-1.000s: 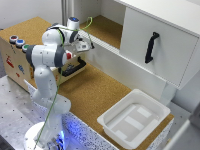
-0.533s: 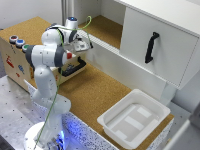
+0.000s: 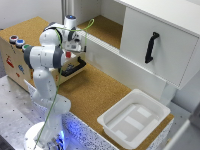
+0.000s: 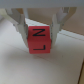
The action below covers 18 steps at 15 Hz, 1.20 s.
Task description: Rotate the pink block towards the right
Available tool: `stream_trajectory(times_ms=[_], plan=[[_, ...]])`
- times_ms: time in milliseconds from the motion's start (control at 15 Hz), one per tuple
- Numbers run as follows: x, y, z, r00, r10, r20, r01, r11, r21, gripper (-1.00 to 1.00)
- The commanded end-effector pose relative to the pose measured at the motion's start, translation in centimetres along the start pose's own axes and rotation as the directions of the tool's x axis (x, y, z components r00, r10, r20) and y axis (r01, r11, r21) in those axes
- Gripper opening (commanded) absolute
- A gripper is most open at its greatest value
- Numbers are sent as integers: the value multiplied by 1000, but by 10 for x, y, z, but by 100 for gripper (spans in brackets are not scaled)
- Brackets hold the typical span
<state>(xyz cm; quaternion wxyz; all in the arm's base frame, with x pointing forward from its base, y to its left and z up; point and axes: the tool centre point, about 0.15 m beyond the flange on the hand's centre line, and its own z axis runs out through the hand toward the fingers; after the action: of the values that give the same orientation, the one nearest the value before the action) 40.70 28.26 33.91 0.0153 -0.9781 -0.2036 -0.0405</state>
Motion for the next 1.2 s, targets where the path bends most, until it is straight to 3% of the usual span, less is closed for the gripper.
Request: stream_trajectory(times_ms=[0, 400, 467, 600, 1133], plan=[[-12, 1, 7, 951, 298, -81, -301, 953, -32, -100], [-9, 0, 28, 878, 466, -109, -470, 883, -9, -100], [-6, 0, 27, 875, 470, -118, -474, 881, -5, 100], [-2, 0, 19, 877, 460, -141, -462, 887, 22, 100], [-2, 0, 19, 877, 460, -141, -462, 887, 22, 100]])
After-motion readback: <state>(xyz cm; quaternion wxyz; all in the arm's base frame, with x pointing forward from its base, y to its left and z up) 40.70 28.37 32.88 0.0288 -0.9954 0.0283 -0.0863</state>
